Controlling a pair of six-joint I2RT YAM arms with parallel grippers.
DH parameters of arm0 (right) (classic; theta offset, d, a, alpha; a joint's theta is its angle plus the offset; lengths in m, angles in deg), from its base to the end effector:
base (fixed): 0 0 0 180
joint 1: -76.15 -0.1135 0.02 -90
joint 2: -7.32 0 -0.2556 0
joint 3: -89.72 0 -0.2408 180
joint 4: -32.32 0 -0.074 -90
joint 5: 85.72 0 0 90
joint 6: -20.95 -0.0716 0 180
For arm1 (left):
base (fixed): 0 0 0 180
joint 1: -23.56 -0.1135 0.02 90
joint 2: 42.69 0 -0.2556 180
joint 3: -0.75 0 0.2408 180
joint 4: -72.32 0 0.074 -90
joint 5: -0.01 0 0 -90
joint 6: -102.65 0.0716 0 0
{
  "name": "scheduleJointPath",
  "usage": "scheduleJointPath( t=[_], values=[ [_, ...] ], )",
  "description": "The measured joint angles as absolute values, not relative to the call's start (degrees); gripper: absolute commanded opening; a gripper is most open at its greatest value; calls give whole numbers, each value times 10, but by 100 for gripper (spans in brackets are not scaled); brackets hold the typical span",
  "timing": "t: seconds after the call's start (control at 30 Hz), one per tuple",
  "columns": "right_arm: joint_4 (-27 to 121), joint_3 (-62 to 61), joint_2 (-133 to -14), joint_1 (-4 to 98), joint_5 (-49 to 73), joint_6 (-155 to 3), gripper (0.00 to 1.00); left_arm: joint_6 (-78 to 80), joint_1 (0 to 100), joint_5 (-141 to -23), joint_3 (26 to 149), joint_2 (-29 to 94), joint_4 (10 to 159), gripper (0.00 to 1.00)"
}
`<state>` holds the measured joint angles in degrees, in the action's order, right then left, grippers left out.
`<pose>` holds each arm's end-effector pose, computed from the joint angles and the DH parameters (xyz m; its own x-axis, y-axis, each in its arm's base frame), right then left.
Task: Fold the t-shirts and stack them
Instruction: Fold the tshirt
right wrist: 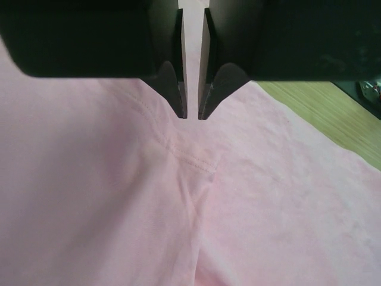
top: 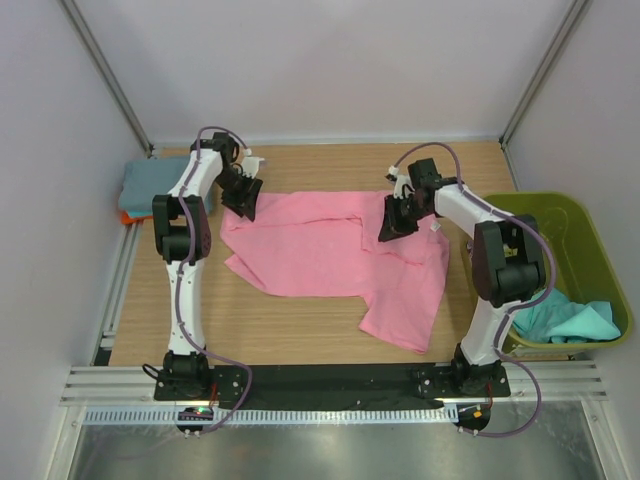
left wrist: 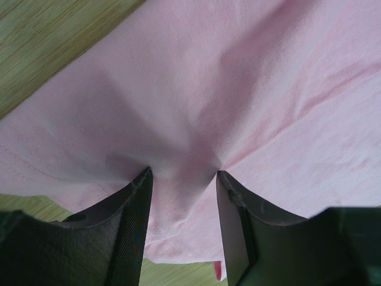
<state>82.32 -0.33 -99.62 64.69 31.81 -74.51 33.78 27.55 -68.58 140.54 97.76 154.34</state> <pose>0.3644 0.1076 0.1611 -0.9316 -0.1028 -0.3486 -0.2658 0.8468 0.4607 0.4728 -0.0592 0.1340 -0.8828 0.3980 -0.2494 0.4604 0.8384 -0.2918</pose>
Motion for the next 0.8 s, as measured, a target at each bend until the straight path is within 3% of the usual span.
scheduleJointPath(
  t=[0.07, 0.4, 0.8],
  values=[
    [826, -9, -986, 646, 320, -739, 30, 338, 276, -685, 1405, 978, 1543, 48],
    [796, -7, -957, 663, 293, -733, 32, 335, 276, -685, 1407, 978, 1541, 48],
    [757, 174, -1141, 758, 230, -749, 36, 303, 276, -699, 1452, 995, 1525, 50]
  ],
)
